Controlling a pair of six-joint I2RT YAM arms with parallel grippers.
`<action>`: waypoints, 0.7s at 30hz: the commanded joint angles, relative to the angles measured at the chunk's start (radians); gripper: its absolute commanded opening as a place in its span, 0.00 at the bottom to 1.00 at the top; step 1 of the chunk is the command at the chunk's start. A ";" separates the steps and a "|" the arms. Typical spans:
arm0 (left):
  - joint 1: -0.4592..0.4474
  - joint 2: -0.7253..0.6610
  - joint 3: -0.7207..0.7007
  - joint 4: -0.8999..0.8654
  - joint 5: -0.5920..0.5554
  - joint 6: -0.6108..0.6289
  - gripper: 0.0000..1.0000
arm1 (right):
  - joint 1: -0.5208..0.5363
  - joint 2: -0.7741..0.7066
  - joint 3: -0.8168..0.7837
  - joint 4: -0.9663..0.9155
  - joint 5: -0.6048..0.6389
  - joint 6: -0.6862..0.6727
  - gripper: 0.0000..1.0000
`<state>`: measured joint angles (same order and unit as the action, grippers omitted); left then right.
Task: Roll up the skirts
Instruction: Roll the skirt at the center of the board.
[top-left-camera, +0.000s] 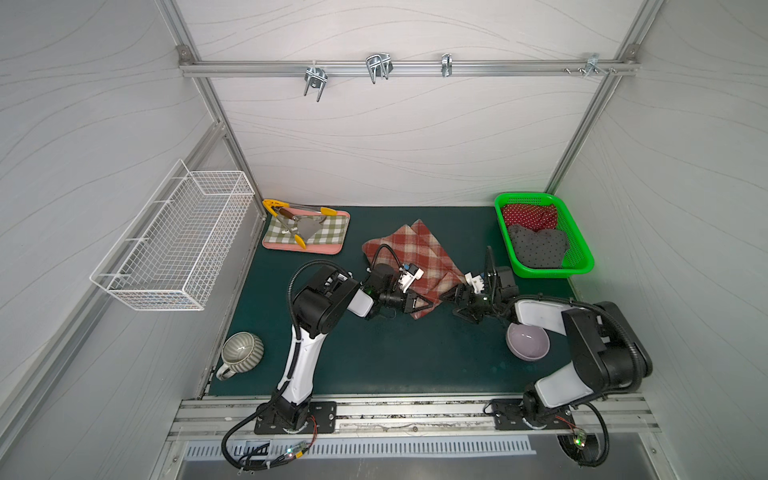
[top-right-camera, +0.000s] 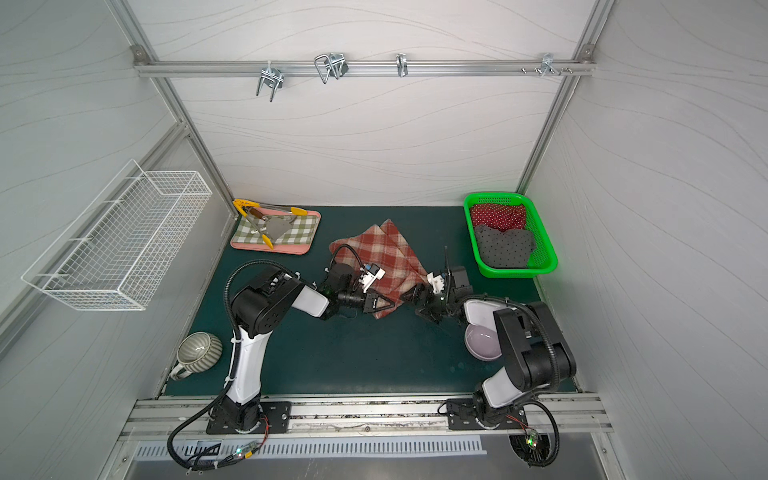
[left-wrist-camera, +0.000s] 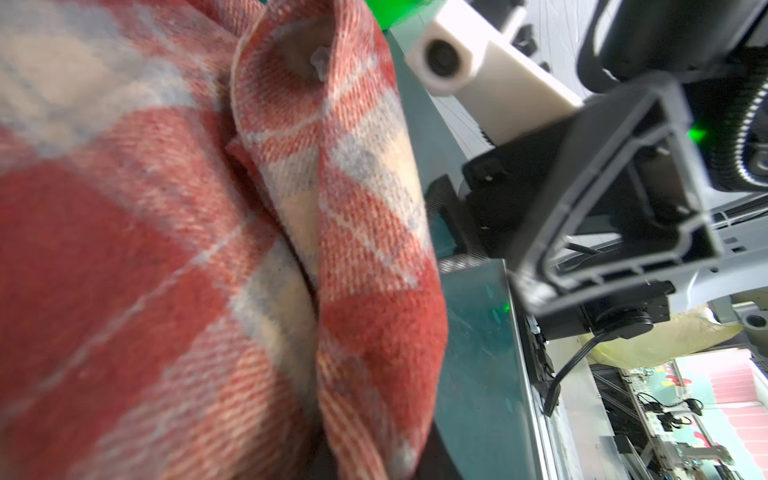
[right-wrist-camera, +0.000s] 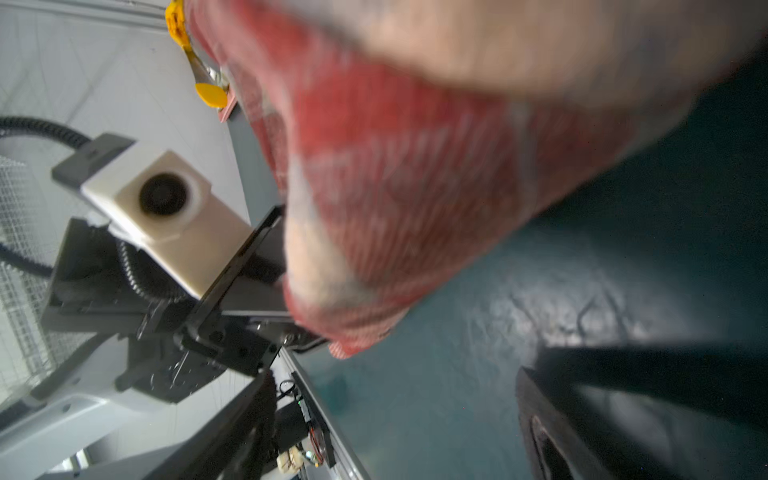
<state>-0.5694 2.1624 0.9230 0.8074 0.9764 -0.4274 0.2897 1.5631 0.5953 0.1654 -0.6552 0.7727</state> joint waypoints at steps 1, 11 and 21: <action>-0.024 0.103 -0.030 -0.147 0.030 -0.021 0.00 | 0.006 0.063 0.038 0.086 0.062 0.053 0.89; -0.023 0.074 -0.103 0.001 0.011 -0.025 0.32 | 0.022 0.216 0.084 0.210 0.068 0.112 0.24; -0.114 -0.454 -0.299 -0.167 -0.590 0.441 0.98 | 0.024 0.179 0.086 0.091 0.039 0.029 0.00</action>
<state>-0.6197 1.8290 0.6548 0.7322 0.6884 -0.2104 0.3103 1.7676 0.6861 0.3561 -0.6388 0.8459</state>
